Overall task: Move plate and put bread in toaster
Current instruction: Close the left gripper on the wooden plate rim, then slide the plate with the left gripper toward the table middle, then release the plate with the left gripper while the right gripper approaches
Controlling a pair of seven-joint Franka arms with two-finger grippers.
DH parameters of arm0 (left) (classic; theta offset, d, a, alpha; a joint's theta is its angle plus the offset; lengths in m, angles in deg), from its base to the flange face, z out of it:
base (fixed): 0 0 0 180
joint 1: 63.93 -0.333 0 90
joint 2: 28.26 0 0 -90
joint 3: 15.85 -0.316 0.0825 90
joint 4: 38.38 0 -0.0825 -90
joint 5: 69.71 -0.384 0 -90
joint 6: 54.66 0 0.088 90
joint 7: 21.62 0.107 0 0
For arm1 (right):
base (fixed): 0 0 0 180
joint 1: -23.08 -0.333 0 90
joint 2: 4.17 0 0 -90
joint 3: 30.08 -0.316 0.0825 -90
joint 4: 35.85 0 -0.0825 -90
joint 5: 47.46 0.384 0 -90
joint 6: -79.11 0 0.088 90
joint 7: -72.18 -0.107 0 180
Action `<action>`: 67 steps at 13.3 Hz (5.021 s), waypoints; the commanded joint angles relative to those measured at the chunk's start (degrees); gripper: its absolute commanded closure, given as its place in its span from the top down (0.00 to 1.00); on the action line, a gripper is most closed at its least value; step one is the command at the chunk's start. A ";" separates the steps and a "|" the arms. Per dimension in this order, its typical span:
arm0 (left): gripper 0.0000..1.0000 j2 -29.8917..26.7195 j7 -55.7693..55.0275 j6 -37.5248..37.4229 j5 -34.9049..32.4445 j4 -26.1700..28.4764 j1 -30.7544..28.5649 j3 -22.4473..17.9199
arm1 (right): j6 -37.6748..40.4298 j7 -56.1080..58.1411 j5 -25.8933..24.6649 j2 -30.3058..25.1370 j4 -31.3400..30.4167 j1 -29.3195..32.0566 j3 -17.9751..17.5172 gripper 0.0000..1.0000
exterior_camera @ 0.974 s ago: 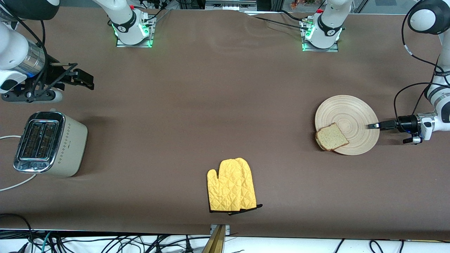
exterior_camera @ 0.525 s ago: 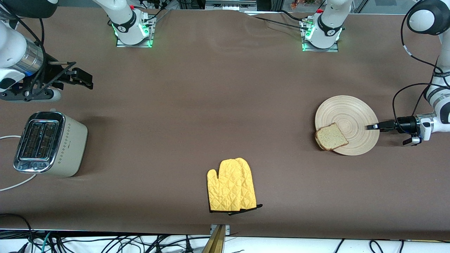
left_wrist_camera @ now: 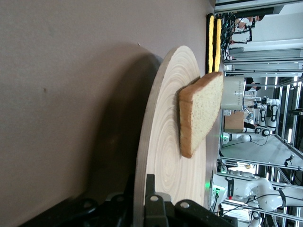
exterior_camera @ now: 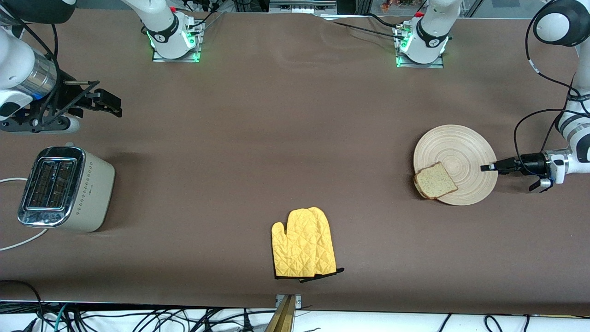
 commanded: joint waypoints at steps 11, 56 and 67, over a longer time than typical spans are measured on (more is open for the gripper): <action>0.00 -2.10 0.40 -5.43 -1.03 -0.94 6.05 6.69 | 0.42 -0.08 0.66 -1.14 -0.31 0.17 0.04 1.00; 0.00 -5.62 6.37 44.49 28.33 23.06 33.75 26.13 | -2.48 2.38 0.92 0.96 -0.58 -0.10 1.01 1.00; 1.00 -9.22 0.67 42.13 21.15 23.23 30.77 24.90 | -11.79 2.65 19.80 7.98 -0.31 -1.85 0.92 1.00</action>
